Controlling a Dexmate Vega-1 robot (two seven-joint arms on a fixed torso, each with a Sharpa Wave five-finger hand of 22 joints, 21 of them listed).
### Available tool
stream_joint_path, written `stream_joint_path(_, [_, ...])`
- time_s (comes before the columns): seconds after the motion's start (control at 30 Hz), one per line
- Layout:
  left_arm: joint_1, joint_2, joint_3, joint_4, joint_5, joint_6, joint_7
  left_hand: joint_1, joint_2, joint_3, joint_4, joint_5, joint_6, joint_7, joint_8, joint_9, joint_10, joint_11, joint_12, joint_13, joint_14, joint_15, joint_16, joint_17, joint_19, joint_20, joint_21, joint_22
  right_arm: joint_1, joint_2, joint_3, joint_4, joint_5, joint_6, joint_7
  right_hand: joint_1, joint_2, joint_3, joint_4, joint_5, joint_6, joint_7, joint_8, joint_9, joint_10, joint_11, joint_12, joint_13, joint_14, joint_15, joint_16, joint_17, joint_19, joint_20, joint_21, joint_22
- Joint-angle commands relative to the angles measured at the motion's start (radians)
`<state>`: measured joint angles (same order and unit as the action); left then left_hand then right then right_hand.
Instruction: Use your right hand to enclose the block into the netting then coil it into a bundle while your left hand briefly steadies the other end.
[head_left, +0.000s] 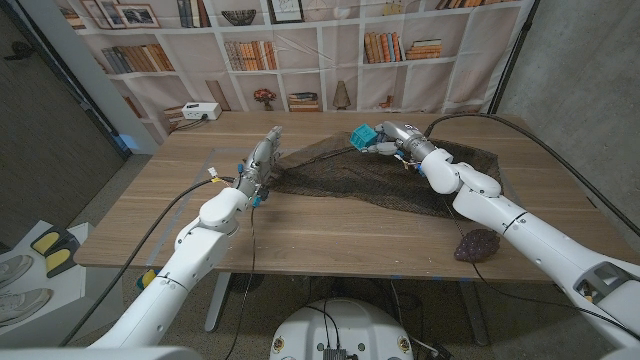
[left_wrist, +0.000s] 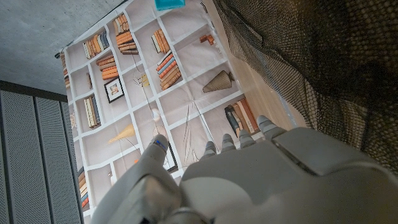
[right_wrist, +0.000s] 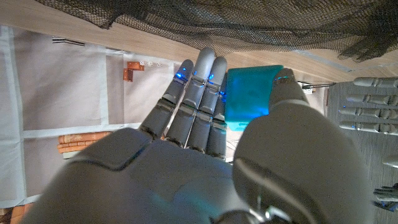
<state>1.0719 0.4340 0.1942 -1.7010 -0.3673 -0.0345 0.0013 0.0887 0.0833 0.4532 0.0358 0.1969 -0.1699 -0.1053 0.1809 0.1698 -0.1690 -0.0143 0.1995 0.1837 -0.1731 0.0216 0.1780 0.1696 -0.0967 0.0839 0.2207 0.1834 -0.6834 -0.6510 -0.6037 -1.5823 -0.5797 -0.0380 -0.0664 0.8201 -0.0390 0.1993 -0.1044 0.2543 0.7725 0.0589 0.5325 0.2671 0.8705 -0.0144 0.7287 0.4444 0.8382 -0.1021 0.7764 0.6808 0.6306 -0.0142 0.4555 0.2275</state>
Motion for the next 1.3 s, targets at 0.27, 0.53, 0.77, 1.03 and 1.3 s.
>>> stream_joint_path(0.27, [0.0,0.011,-0.008,0.001,-0.019,0.005,-0.023,0.007,-0.003,-0.002,-0.002,0.009,-0.055,-0.004,0.003,0.005,-0.081,0.006,0.004,0.001,-0.064,0.005,0.003,0.004,-0.001,0.003,-0.004,0.005,0.026,-0.037,-0.063,-0.013,-0.189,-0.123,0.097,0.239,0.23,0.06,0.057,-0.006,0.15,-0.084,0.012,0.045,-0.001,-0.004,0.003,-0.003,0.007,-0.079,-0.004,0.001,-0.002,-0.001,0.01,0.002])
stream_joint_path(0.53, [0.006,0.017,-0.013,-0.006,-0.023,0.009,-0.024,0.008,-0.003,-0.002,-0.003,0.009,-0.055,-0.004,0.003,0.005,-0.081,0.007,0.003,0.001,-0.065,0.005,0.003,0.004,-0.001,0.003,-0.004,0.005,0.039,-0.039,-0.085,0.001,-0.227,-0.163,0.131,0.24,0.229,0.061,0.059,-0.008,0.15,-0.084,0.015,0.047,0.001,-0.004,0.004,-0.006,0.007,-0.081,-0.007,0.001,-0.003,-0.002,0.015,0.001])
stream_joint_path(0.77, [0.009,0.021,-0.017,-0.012,-0.024,0.013,-0.022,0.008,-0.004,-0.003,-0.003,0.009,-0.055,-0.004,0.003,0.005,-0.081,0.006,0.003,0.001,-0.065,0.005,0.003,0.004,-0.001,0.003,-0.004,0.005,0.052,-0.034,-0.098,0.028,-0.236,-0.186,0.16,0.24,0.23,0.062,0.062,-0.01,0.149,-0.083,0.017,0.048,0.0,-0.004,0.006,-0.006,0.005,-0.081,-0.012,-0.003,-0.001,-0.001,0.019,0.0])
stream_joint_path(1.03, [0.009,0.022,-0.016,-0.012,-0.024,0.019,-0.021,0.008,-0.004,-0.003,-0.003,0.009,-0.054,-0.004,0.003,0.005,-0.081,0.007,0.003,0.001,-0.065,0.004,0.003,0.004,-0.001,0.003,-0.004,0.006,0.056,-0.031,-0.106,0.048,-0.24,-0.213,0.182,0.241,0.225,0.066,0.063,-0.013,0.146,-0.081,0.02,0.049,0.0,0.001,0.009,-0.005,0.005,-0.078,-0.027,-0.018,0.005,0.004,0.027,-0.003])
stream_joint_path(1.3, [-0.003,0.019,-0.009,-0.004,-0.023,0.023,-0.024,0.008,-0.004,-0.004,-0.003,0.009,-0.054,-0.004,0.003,0.005,-0.081,0.008,0.003,0.001,-0.064,0.004,0.003,0.004,0.0,0.004,-0.004,0.006,0.074,-0.036,-0.111,0.062,-0.214,-0.213,0.249,0.163,0.23,0.059,0.126,-0.035,0.108,-0.058,-0.006,0.03,-0.037,0.037,-0.014,-0.019,-0.016,-0.04,-0.086,-0.071,-0.02,0.026,0.031,-0.01])
